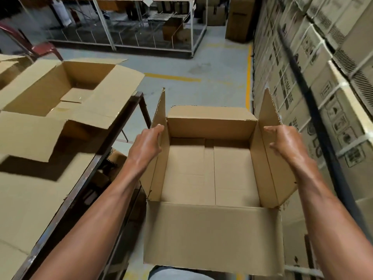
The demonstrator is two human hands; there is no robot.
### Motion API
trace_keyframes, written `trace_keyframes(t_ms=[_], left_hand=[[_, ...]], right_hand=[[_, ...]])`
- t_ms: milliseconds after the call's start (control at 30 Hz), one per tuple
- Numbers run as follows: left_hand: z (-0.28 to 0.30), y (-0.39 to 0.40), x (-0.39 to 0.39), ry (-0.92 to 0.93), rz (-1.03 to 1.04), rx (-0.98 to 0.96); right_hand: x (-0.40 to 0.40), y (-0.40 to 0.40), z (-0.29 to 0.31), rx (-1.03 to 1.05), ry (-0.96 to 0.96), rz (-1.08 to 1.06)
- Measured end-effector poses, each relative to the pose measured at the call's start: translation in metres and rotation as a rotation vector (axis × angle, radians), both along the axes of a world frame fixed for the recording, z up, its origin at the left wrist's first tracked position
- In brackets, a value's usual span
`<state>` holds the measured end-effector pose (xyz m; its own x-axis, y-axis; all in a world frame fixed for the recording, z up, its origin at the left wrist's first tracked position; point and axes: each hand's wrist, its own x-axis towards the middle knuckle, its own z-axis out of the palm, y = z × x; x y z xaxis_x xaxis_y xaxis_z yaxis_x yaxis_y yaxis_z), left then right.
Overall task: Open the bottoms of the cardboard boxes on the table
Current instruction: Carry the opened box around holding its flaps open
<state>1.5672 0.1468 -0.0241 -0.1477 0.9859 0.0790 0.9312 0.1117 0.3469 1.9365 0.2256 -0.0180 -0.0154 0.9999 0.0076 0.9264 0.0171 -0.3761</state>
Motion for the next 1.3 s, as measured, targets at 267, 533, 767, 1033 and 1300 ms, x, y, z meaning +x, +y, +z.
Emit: trace_keyframes(t_ms=[267, 533, 767, 1033, 1300], left_hand=[[-0.008, 0.199, -0.025, -0.048, 0.044, -0.008], [0.018, 0.375, -0.052, -0.062, 0.062, 0.024], [0.021, 0.526, -0.094, -0.057, 0.137, 0.017], [0.019, 0.695, -0.157, -0.101, 0.283, -0.030], [0.015, 0.795, -0.263, -0.118, 0.485, -0.017]], right_hand=[[-0.012, 0.179, 0.009, -0.009, 0.010, -0.021], [-0.048, 0.358, 0.040, 0.020, 0.024, -0.012], [-0.085, 0.524, 0.034, 0.027, 0.029, 0.041], [-0.157, 0.749, 0.030, -0.034, 0.016, 0.191], [-0.289, 0.925, 0.026, -0.065, 0.007, 0.366]])
